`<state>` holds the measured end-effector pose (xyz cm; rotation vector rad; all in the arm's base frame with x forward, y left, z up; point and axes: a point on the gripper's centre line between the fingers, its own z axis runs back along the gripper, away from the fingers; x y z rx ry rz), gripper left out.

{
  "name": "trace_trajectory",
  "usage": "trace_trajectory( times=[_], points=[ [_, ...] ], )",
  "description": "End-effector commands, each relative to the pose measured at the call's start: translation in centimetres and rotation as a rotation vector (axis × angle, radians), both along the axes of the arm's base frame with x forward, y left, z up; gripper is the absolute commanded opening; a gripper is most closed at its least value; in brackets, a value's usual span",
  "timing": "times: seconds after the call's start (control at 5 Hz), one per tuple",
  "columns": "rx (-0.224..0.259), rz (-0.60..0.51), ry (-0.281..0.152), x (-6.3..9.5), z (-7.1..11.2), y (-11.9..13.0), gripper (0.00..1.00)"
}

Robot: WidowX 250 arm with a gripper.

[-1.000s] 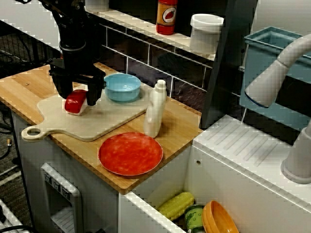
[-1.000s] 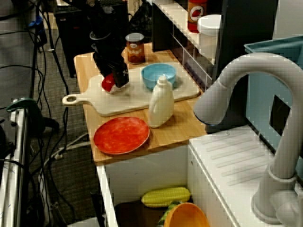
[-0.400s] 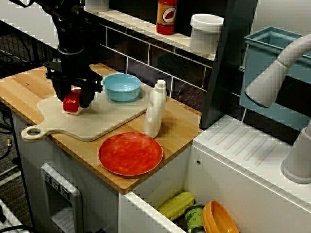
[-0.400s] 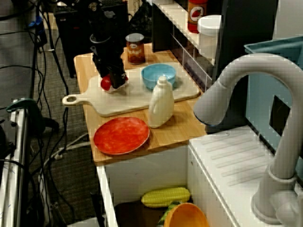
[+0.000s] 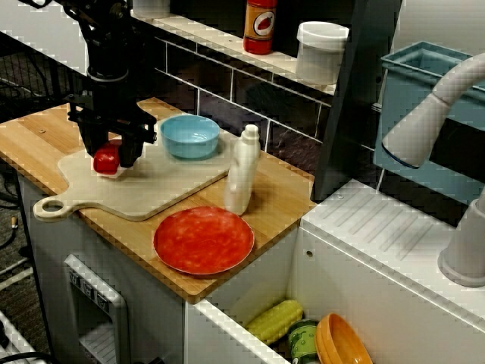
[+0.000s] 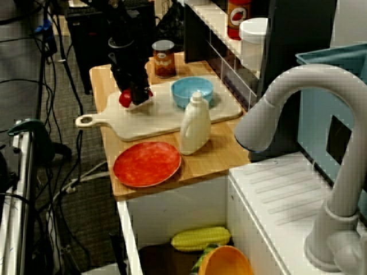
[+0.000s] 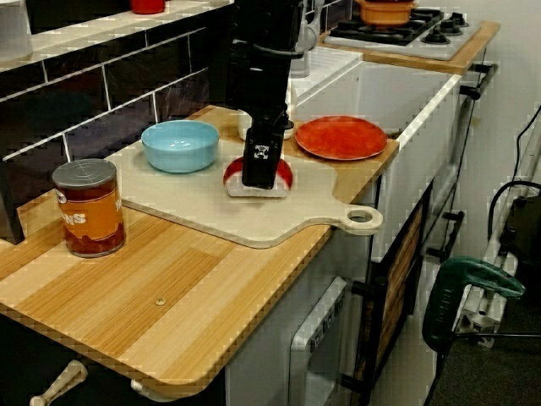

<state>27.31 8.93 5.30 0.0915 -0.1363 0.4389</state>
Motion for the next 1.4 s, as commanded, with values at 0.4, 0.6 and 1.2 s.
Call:
trace_trajectory(
  times=[0.4,0.6,1.2],
  points=[
    [-0.049,-0.132,-0.069,0.2,6.6,-3.8,0.0],
    [-0.027,-0.183,-0.061,-0.4,6.3,-6.3,0.0],
    [-0.039,-0.288,-0.067,-2.7,6.1,-10.9,0.0]
  ],
)
